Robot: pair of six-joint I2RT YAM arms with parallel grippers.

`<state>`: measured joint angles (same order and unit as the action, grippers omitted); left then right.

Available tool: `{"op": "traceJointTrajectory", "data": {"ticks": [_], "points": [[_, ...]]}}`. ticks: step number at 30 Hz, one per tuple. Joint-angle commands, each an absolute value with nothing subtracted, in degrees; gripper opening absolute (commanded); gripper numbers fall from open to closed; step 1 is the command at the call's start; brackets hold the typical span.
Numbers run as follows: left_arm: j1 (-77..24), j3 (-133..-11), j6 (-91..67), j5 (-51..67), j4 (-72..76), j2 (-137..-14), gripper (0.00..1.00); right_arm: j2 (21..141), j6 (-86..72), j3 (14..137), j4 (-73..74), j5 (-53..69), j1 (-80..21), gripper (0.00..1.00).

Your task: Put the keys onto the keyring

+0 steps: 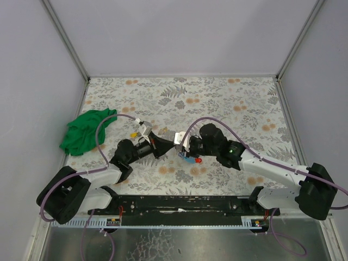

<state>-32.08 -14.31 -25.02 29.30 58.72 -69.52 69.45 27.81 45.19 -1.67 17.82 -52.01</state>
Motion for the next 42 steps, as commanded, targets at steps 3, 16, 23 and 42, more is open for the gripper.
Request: {"op": "traceJointTrajectory", "data": {"ticks": [3, 16, 23, 42], "points": [[-35.0, -11.6, -29.6, 16.0, 74.8, -71.0, 0.0, 71.9, 26.1, 44.8, -4.2, 19.1, -53.8, 0.0], [-35.6, -8.8, -23.3, 18.9, 69.7, -67.1, 0.2, 69.5, 31.2, 48.9, 0.5, 13.4, -53.8, 0.0], [-33.5, -10.8, -14.0, 26.9, 56.6, -60.0, 0.37, 67.8, 32.2, 50.3, 3.2, 13.6, -53.8, 0.0], [-32.3, -20.3, -4.8, 42.7, 42.3, -64.4, 0.4, 67.8, 33.3, 53.8, 8.4, 16.5, -53.8, 0.0]]}}
